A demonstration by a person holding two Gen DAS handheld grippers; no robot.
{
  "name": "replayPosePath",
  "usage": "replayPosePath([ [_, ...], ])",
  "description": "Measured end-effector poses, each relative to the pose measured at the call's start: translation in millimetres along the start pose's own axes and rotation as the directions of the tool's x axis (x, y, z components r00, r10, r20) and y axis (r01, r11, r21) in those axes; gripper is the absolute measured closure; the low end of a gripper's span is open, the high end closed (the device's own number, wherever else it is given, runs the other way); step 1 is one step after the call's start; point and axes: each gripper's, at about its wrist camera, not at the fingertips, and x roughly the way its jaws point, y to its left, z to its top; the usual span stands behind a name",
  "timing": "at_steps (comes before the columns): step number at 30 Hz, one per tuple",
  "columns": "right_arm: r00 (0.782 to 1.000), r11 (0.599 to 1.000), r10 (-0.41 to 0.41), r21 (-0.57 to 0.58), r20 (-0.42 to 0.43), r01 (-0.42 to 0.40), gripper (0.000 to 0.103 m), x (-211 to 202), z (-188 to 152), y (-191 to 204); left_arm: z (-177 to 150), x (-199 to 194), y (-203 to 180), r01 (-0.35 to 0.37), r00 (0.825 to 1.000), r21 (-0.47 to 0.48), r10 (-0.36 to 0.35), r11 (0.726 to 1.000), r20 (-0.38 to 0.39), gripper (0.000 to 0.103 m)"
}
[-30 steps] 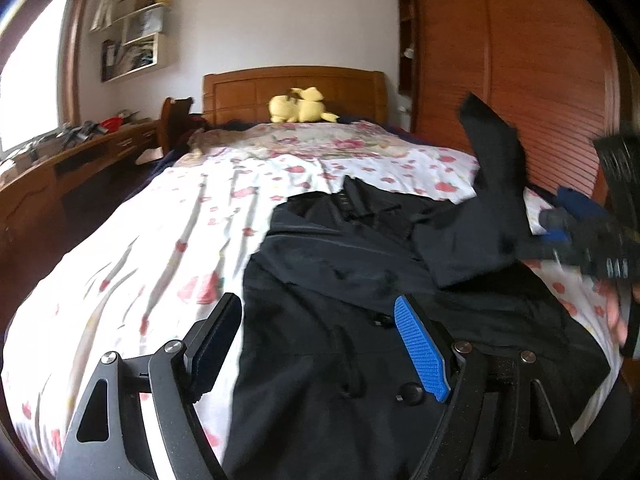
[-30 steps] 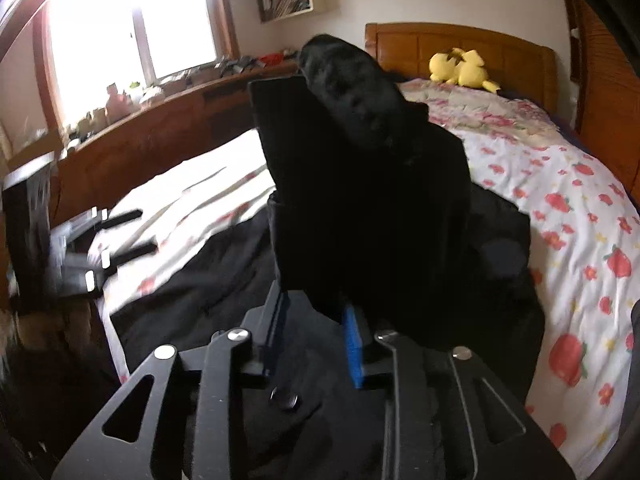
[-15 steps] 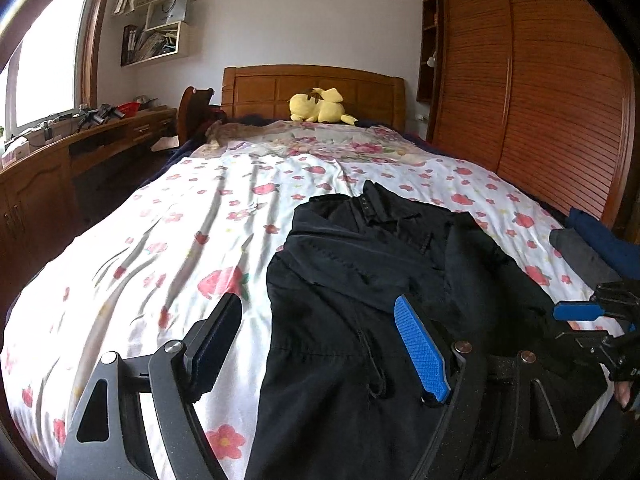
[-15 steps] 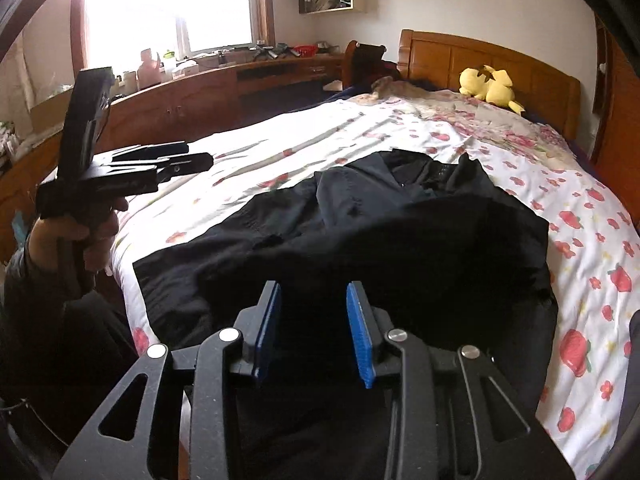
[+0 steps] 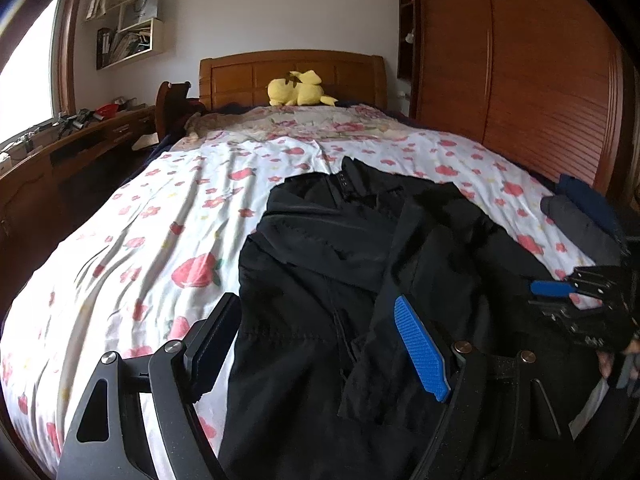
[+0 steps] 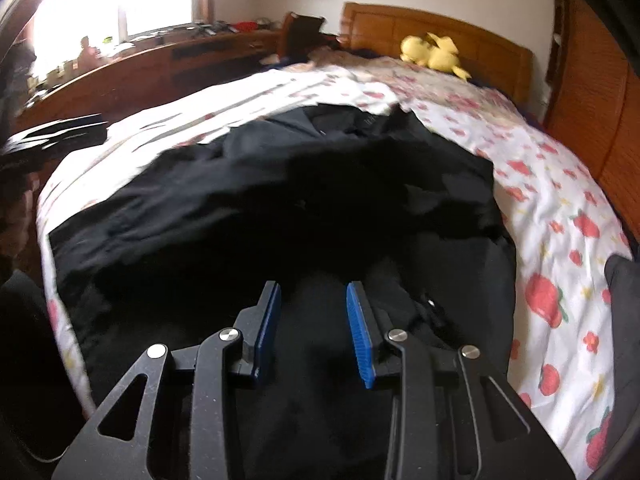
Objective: Fold large clothes
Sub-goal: 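Move the left tool over the coat's other side edge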
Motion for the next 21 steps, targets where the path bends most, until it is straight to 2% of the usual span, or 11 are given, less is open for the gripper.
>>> replayPosePath([
  [5,1.0,0.998,-0.021,0.064,-0.018,0.022,0.068,20.1,-5.0,-23.2,-3.8,3.1,-3.9,0.007,1.0,0.011,-0.007,1.0,-0.026,0.023],
  [8,0.999,0.994,0.004,0.106,-0.034,0.0,0.068,30.2,-9.7,-31.8,-7.0,4.1,-7.4,0.014,0.999,0.022,-0.013,1.0,-0.045,0.023],
  [15,1.0,0.993,0.012,0.116,-0.019,-0.009,0.068,35.7,-18.0,-30.2,-16.7,1.3,-12.4,0.041,0.994,0.029,-0.038,0.999,-0.101,0.023],
  [21,1.0,0.993,0.012,0.118,-0.005,-0.011,0.068,37.6,-21.7,-28.1,-12.9,-12.1,-14.7,0.072,0.993,0.025,-0.07,0.997,-0.094,0.023],
])
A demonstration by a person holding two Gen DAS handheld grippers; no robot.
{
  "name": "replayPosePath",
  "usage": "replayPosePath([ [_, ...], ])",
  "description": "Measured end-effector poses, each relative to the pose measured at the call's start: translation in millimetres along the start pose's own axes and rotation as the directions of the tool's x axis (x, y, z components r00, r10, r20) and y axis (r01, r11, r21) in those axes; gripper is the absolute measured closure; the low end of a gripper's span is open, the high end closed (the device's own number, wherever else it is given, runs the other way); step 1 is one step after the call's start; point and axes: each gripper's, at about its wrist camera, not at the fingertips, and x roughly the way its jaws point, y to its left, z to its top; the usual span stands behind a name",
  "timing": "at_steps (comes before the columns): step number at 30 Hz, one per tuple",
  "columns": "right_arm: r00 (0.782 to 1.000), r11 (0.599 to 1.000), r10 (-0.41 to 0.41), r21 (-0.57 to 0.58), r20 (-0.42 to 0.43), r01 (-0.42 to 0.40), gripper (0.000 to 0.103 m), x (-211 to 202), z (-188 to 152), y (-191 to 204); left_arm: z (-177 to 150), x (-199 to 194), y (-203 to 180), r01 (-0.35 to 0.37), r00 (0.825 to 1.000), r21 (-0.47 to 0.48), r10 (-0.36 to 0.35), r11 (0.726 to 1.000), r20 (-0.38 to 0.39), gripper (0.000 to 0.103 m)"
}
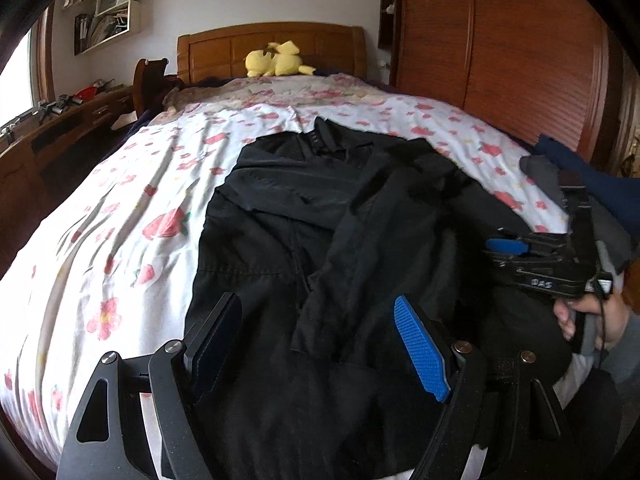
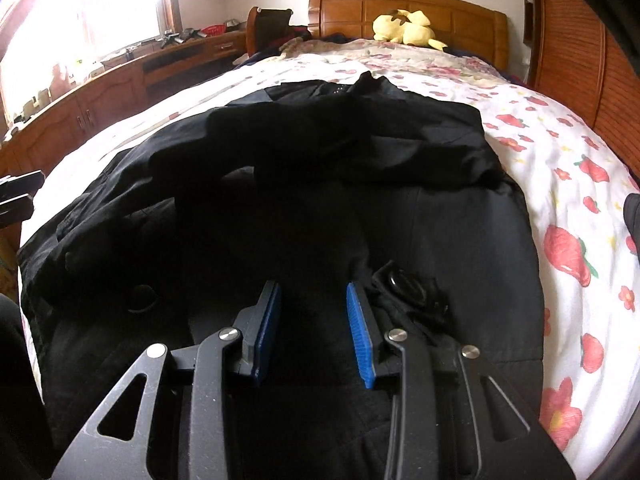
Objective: Fold large clothes
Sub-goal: 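Move the left tool over the coat's other side edge, then close the left tool on the coat's side edge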
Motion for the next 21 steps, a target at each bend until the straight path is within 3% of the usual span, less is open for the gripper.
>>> replayPosePath([
  [3,1.0,1.0,0.017,0.015,0.002,-0.017,0.068,1.3,-0.1,-3.6,-4.7,-5.4,-2.6,0.009,1.0,0.013,-0.009,1.0,0.01,0.029],
  [8,1.0,1.0,0.02,0.017,0.003,-0.02,0.068,1.9,-0.1,-3.7,-10.7,1.3,-5.8,-0.003,1.0,0.016,0.003,1.0,-0.031,0.055],
  [14,1.0,1.0,0.015,0.011,0.005,-0.015,0.068,1.9,-0.3,-2.8,-12.1,17.2,0.1,-0.058,0.995,-0.011,0.057,0.998,-0.084,0.058],
  [21,1.0,1.0,0.007,0.005,0.012,-0.007,0.068,1.6,-1.5,-0.4,-13.8,32.3,11.6,-0.045,0.989,-0.059,0.036,0.997,-0.143,0.058],
])
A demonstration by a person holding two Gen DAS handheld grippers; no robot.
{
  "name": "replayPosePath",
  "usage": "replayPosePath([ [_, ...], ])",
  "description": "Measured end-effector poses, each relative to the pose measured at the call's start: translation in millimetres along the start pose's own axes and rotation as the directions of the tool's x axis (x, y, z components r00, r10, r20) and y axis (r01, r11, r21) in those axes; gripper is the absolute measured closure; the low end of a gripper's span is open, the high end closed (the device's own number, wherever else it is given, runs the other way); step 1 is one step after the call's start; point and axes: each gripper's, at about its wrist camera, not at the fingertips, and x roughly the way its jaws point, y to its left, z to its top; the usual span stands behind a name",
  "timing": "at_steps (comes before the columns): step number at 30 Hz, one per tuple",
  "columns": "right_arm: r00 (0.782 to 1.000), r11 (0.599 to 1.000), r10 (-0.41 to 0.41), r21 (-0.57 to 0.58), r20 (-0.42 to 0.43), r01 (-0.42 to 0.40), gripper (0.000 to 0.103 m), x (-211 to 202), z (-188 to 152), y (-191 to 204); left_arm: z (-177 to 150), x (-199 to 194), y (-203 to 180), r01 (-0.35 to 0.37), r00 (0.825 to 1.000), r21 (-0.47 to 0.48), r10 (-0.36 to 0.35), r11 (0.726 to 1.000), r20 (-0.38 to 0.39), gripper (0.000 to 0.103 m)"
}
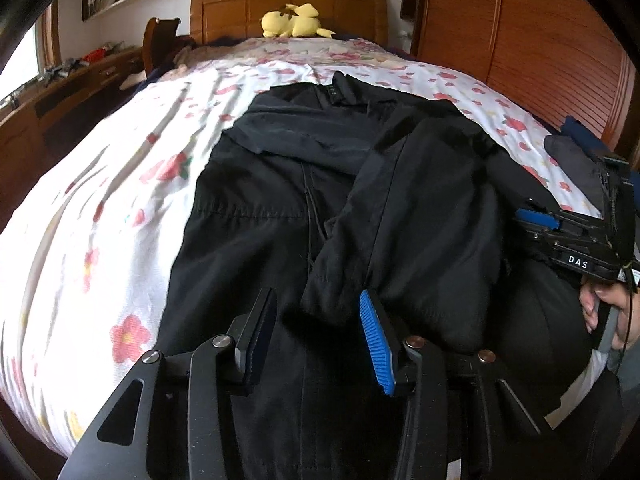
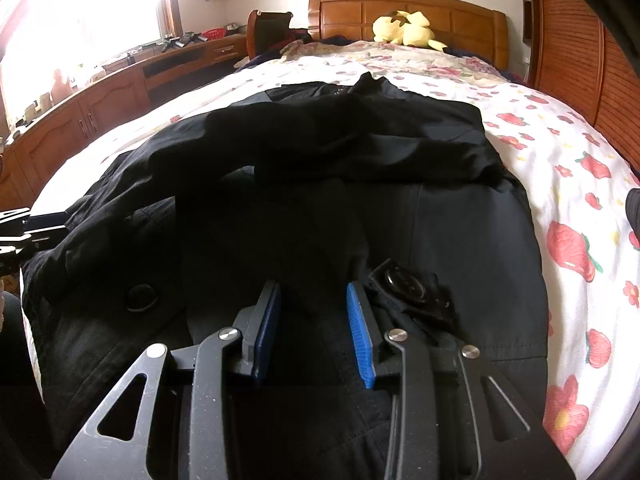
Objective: Fold large clothes
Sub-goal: 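Close the left tool on the coat's side edge, then fold the gripped side edge across the coat front with the left tool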
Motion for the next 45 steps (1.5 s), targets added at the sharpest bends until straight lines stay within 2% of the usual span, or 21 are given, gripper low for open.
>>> replayPosePath([
  [1,1.0,1.0,-0.002,-0.001,0.001,0.002,0.068,-0.5,-0.5,1.1,0.5,-0.1,-0.6,0.008,1.0,0.0,-0.008,1.0,0.004,0.067],
  [2,1.0,1.0,-0.005,-0.003,0.001,0.005,0.068,-0.7,-0.7,1.7,0.5,-0.6,-1.8,0.024,1.0,0.005,-0.024,1.0,0.006,0.091],
  [4,1.0,1.0,-0.007,-0.004,0.001,0.007,0.068,-1.4,-1.3,3.1,2.1,-0.6,-7.1,0.032,0.999,0.021,-0.032,0.999,-0.003,0.098],
  [7,1.0,1.0,-0.008,-0.004,0.0,0.008,0.068,-1.2,-1.5,4.1,8.5,-21.8,-15.2,-0.022,0.998,0.082,0.018,0.996,0.055,0.099],
  [11,1.0,1.0,-0.011,-0.007,0.0,0.011,0.068,-1.8,-1.8,5.6,32.2,-57.0,-12.5,-0.112,0.986,0.084,0.1,0.99,0.136,0.099],
  [14,1.0,1.0,-0.018,-0.009,0.002,0.018,0.068,-3.4,-2.8,5.9,48.6,-73.1,-7.0,-0.182,0.969,0.089,0.164,0.979,0.183,0.099],
  [18,1.0,0.999,-0.028,-0.017,0.007,0.028,0.068,-5.9,-4.5,7.3,68.1,-74.1,6.1,-0.219,0.961,0.081,0.201,0.972,0.188,0.099],
  [22,1.0,1.0,-0.018,-0.011,0.007,0.018,0.068,-6.5,-4.8,3.6,73.4,-57.0,17.1,-0.231,0.964,0.083,0.216,0.969,0.158,0.099],
  [26,1.0,1.0,-0.018,-0.011,0.01,0.019,0.068,-7.2,-5.1,3.5,72.9,-39.6,21.7,-0.216,0.97,0.057,0.208,0.975,0.126,0.099],
  [30,1.0,1.0,-0.025,-0.016,0.009,0.025,0.068,-7.4,-5.0,4.2,81.5,-31.5,33.0,-0.152,0.983,0.034,0.147,0.988,0.108,0.098],
  [33,1.0,0.999,-0.026,-0.018,0.009,0.026,0.068,-7.0,-4.6,3.9,73.6,-30.7,41.4,-0.125,0.988,0.033,0.122,0.992,0.097,0.093],
  [38,0.999,0.999,-0.035,-0.025,0.009,0.035,0.068,-7.0,-3.1,6.1,61.5,-26.1,60.3,-0.041,0.997,0.006,0.041,0.999,0.072,0.066],
  [41,0.999,0.999,-0.038,-0.026,0.009,0.038,0.068,-6.5,-2.6,7.4,54.4,-21.9,64.5,-0.012,0.998,0.002,0.012,1.0,0.059,0.061],
  [45,0.999,0.999,-0.041,-0.028,0.008,0.042,0.068,-6.7,-3.0,8.7,51.5,-9.9,70.6,0.016,0.999,-0.019,-0.015,1.0,0.032,0.061],
])
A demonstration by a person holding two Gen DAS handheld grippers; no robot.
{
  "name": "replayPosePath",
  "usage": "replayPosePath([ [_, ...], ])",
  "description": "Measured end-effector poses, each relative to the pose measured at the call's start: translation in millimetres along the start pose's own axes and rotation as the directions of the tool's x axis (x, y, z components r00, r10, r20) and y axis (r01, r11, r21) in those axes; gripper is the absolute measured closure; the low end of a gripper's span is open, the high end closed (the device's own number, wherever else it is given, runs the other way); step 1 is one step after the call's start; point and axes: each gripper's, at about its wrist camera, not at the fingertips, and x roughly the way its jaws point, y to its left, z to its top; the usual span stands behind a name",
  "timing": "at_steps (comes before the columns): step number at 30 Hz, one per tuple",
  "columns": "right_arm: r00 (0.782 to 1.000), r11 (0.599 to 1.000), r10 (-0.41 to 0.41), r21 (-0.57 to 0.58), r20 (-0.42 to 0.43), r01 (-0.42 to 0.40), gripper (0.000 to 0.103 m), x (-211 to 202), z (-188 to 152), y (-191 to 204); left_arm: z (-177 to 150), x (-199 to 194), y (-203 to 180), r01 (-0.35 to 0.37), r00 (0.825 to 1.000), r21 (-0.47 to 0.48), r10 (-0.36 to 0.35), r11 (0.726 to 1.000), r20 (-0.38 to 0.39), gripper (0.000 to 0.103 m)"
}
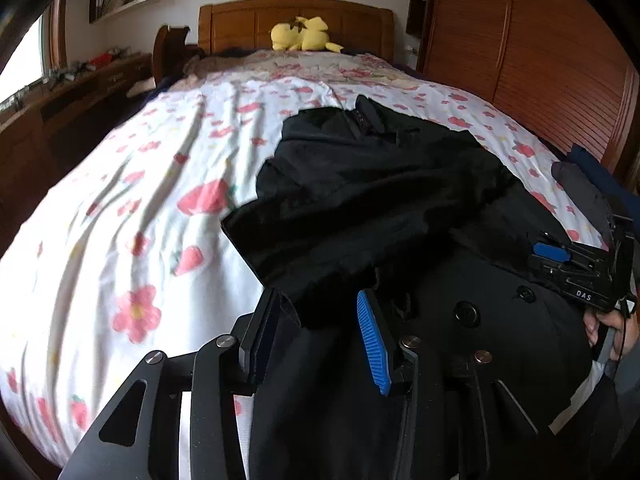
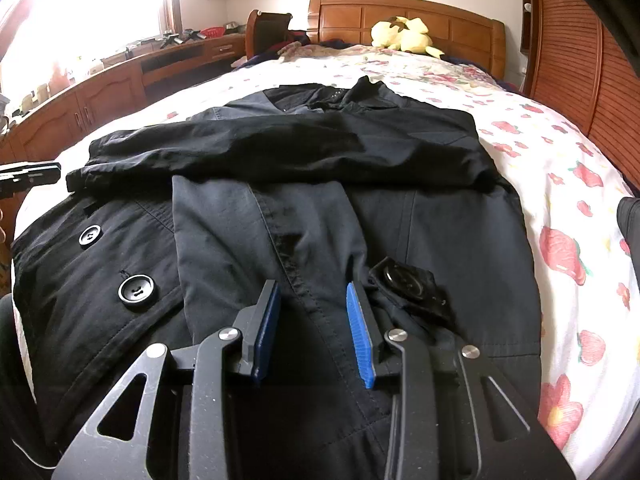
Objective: Fold large clothes
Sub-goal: 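Fold the gripped side edge across the coat front with the left tool, then open the left tool and lift it off the coat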
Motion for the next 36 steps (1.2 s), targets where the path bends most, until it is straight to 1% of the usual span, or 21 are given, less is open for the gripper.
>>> replayPosePath([
  [2,1.0,1.0,-0.001,-0.001,0.0,0.001,0.068,-0.1,0.2,0.2,2.8,7.3,2.9,-0.006,1.0,-0.008,0.006,1.0,-0.01,0.061],
  [6,1.0,1.0,0.001,0.0,0.0,-0.001,0.068,-0.4,-0.1,0.2,7.9,25.3,7.3,-0.048,0.998,-0.021,0.047,0.999,-0.042,0.061],
  [8,1.0,1.0,0.001,0.0,0.0,-0.001,0.068,-0.4,-0.1,0.4,9.5,27.6,5.7,-0.058,0.998,-0.019,0.058,0.998,-0.034,0.061],
  [10,1.0,1.0,0.001,0.0,0.001,-0.001,0.068,-0.3,-0.2,0.2,11.5,25.9,1.3,-0.075,0.997,0.002,0.075,0.997,-0.017,0.062],
  [11,1.0,1.0,0.001,0.001,0.001,-0.001,0.068,-0.5,-0.1,0.2,13.1,22.9,-2.0,-0.071,0.997,0.013,0.071,0.997,-0.003,0.074],
  [12,1.0,1.0,0.0,0.0,0.002,0.0,0.068,-0.5,-0.1,0.6,14.0,20.1,-4.9,-0.06,0.998,0.02,0.06,0.998,0.012,0.084],
  [13,1.0,1.0,-0.001,-0.001,0.002,0.001,0.068,-0.4,-0.2,0.3,12.9,16.5,-8.7,-0.055,0.998,0.026,0.055,0.998,0.025,0.097],
  [14,1.0,1.0,-0.002,-0.002,0.003,0.002,0.068,-0.4,-0.2,0.6,13.3,13.0,-11.7,-0.053,0.998,0.034,0.052,0.998,0.035,0.098],
  [16,1.0,1.0,0.0,0.0,0.001,0.0,0.068,-0.1,0.2,0.4,13.3,1.7,-20.2,-0.022,0.998,0.05,0.019,0.999,0.053,0.099],
  [21,1.0,1.0,-0.005,-0.003,0.003,0.005,0.068,-0.4,0.0,1.7,3.2,-40.0,-44.7,0.015,0.994,0.091,-0.025,0.996,0.108,0.099],
  [23,1.0,1.0,-0.009,-0.004,0.004,0.009,0.068,-0.2,0.6,2.0,-3.7,-48.4,-53.0,0.02,0.994,0.097,-0.03,0.995,0.107,0.099],
  [25,1.0,1.0,-0.008,-0.004,0.003,0.008,0.068,-0.2,0.5,1.9,-10.9,-51.7,-52.4,0.027,0.994,0.087,-0.035,0.996,0.102,0.099],
  [31,1.0,1.0,-0.009,-0.004,0.003,0.009,0.068,-0.1,0.5,2.0,-29.3,-58.0,-40.7,-0.008,0.994,0.071,0.0,0.997,0.107,0.097],
  [34,1.0,1.0,-0.008,-0.004,0.003,0.008,0.068,0.0,0.5,2.2,-38.3,-63.5,-31.7,-0.009,0.995,0.056,0.004,0.998,0.101,0.092],
  [36,1.0,1.0,-0.006,-0.002,0.001,0.006,0.068,0.2,0.7,1.9,-42.8,-63.3,-28.6,-0.027,0.996,0.055,0.022,0.998,0.087,0.087],
])
